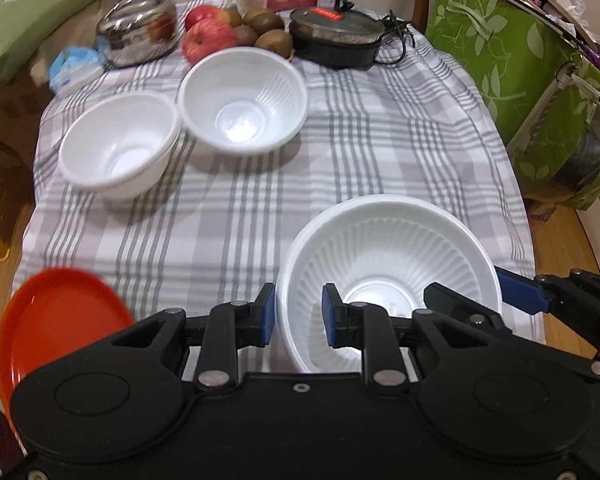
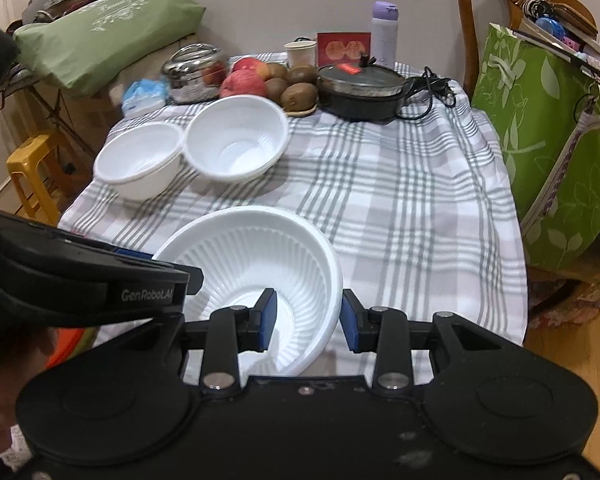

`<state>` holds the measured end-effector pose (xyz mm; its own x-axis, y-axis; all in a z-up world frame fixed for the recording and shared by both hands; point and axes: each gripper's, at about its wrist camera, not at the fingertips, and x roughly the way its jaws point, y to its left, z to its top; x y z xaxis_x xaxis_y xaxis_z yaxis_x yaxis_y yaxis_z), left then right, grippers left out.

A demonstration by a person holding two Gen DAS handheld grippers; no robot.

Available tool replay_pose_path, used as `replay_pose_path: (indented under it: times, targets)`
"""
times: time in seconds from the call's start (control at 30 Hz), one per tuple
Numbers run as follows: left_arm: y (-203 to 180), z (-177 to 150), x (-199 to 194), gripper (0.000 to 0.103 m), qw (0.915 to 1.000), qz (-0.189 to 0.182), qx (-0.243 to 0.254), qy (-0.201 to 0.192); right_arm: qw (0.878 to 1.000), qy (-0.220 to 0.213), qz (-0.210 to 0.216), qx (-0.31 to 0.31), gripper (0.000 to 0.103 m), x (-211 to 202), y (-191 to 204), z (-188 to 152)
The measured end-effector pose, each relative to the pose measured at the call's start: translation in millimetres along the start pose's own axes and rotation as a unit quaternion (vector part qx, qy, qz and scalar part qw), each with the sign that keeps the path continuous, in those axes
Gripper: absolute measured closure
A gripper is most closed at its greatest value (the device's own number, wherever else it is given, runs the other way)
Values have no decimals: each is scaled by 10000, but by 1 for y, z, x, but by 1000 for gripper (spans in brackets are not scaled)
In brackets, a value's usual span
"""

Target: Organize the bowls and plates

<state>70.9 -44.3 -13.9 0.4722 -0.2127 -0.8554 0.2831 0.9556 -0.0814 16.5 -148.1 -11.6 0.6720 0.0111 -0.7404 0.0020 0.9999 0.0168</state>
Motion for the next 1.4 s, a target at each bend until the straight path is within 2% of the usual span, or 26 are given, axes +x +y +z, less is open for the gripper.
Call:
replay_pose_path:
  times: [0.2,0.37,1.4]
  targets:
    - [8,-27,-8,72,9999,26,-69,111,9997,190,147,101,64,-6,13,-20]
    - [12,-36,-6,72,9997,14,-139,186,9993,327,169,113,64,-4,17,-30]
    - [17,-32,8,72,9998,13,-140,162,9988,430,199,130,63,13,14,-26]
